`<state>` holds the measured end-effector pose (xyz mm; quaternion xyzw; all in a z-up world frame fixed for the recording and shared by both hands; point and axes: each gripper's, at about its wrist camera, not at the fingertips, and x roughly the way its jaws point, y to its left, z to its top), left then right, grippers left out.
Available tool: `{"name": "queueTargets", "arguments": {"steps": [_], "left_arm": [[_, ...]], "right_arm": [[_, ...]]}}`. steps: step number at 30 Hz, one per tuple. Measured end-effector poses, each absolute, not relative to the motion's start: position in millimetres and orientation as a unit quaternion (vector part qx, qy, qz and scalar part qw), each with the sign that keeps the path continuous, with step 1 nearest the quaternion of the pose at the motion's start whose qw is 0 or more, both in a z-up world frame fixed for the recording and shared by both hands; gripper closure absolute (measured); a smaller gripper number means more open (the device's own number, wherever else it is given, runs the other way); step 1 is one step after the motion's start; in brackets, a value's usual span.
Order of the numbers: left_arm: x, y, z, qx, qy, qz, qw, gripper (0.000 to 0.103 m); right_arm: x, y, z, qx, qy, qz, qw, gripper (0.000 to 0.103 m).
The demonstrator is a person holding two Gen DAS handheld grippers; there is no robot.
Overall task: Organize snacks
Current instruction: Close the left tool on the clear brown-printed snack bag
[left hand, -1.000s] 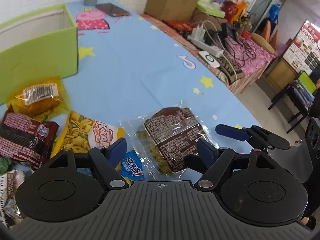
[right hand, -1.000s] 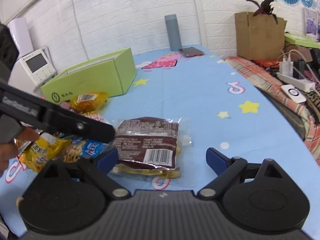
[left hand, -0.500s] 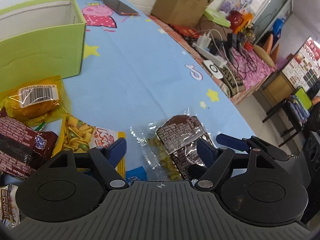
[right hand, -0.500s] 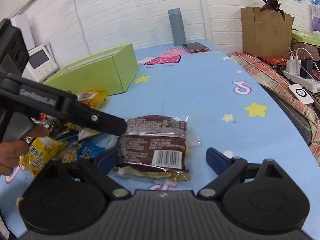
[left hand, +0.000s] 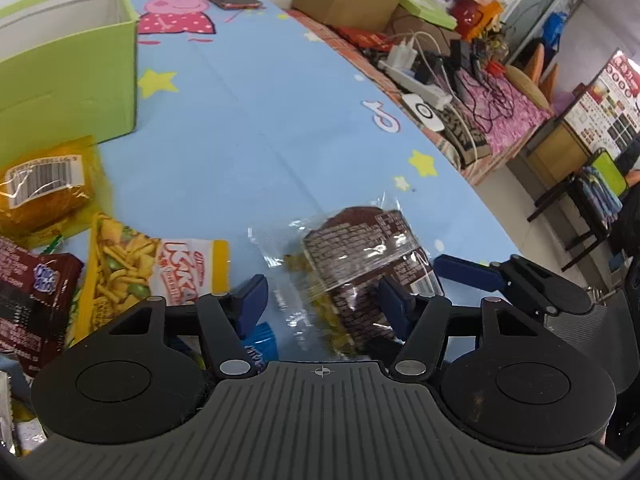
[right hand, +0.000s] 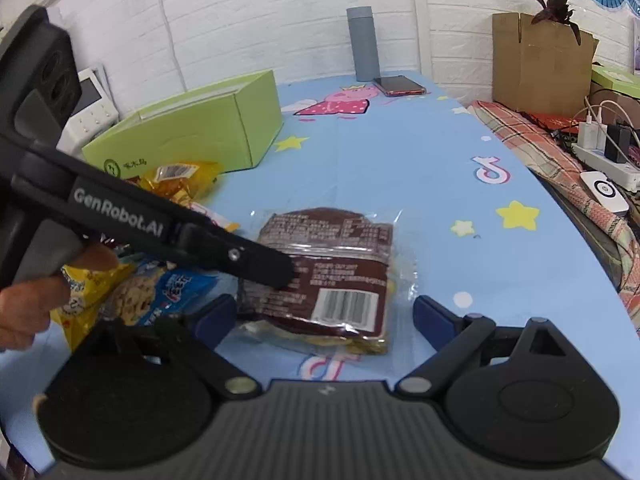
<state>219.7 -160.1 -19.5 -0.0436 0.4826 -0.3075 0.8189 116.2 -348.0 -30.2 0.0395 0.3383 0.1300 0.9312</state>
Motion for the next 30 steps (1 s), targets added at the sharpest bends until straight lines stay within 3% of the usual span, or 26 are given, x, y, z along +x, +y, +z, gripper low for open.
{"name": "queueTargets", "arguments": {"steps": [4,8,11,14,25,30], "left_arm": [[218.4,-150.0,-21.0,-0.067,0.483,-0.310,0.816,0.036],[210.7,-160.9,-24.0,-0.061,0.471,-0.317,0.821,0.032],[204.6,-176.6,-22.9,-0.031,0.458,-0.318,0.829,0.049],[205.2,-178.6,-19.5,-0.044,0.467,-0.333,0.818,0.075],[202.8,-116.0,-8.8,-0.066,0.467,-0.312,0.825,0.076],[211.6,-110.1,-18.6,-0.086,0.476,-0.319,0.815,0.062]], "right_arm": [[117.7,-357.1,-28.4,0.057,0.331,0.111,0.935,0.010],[127.3,-351.1,-34.2,0.054,0.339,0.117,0.932,0.009],[125.6,-349.2,-34.4,0.066,0.336,0.118,0.932,0.009],[121.0,-344.1,-27.9,0.078,0.334,0.120,0.932,0.008],[117.2,-302.0,-14.7,0.068,0.326,0.163,0.929,0.009],[113.5,-313.1,-20.4,0.092,0.330,0.151,0.927,0.010]]}}
